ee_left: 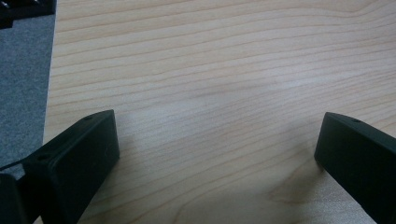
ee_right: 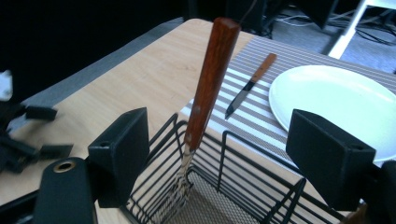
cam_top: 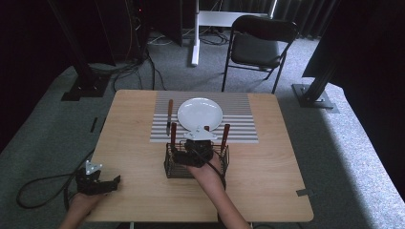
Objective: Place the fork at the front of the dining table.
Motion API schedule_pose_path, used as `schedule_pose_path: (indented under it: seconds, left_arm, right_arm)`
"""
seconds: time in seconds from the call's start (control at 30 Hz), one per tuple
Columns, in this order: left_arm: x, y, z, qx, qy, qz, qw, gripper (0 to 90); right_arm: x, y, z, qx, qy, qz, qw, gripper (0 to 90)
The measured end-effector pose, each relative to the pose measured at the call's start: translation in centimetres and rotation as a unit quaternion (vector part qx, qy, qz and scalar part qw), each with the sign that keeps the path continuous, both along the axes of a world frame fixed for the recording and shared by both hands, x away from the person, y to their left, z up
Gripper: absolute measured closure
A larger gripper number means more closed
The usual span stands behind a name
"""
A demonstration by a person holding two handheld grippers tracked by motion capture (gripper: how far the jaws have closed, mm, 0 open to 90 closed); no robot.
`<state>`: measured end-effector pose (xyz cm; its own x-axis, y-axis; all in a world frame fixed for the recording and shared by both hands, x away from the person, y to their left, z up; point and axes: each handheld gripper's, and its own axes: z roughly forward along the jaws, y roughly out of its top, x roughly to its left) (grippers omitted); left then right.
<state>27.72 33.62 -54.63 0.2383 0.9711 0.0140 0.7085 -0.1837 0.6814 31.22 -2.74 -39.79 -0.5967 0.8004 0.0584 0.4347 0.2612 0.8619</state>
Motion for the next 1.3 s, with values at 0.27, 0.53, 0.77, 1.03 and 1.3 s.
schedule_pose_path:
  seconds: [0.27, 0.53, 0.77, 1.03, 1.3]
  left_arm:
    - [0.0, 0.0, 0.0, 0.001, -0.001, 0.000, 1.0000, 0.0]
    - [0.0, 0.0, 0.0, 0.000, 0.000, -0.001, 1.0000, 0.0]
    - [0.0, 0.0, 0.0, 0.000, 0.000, -0.001, 1.0000, 0.0]
    - [0.0, 0.0, 0.0, 0.000, 0.000, -0.001, 1.0000, 0.0]
    - [0.0, 0.0, 0.0, -0.001, -0.001, 0.000, 1.0000, 0.0]
  right_arm:
    - [1.0, 2.0, -0.4, 0.001, 0.019, -0.044, 0.9989, 23.2]
    - [0.8, 3.3, -0.2, 0.017, 0.017, -0.101, 0.9946, 31.5]
    - [0.8, 4.7, -0.4, 0.029, 0.022, -0.141, 0.9894, 41.6]
    - [1.4, 5.4, -1.3, 0.028, 0.036, -0.164, 0.9855, 50.2]
    - [1.4, 5.9, -2.1, 0.029, 0.037, -0.145, 0.9884, 65.5]
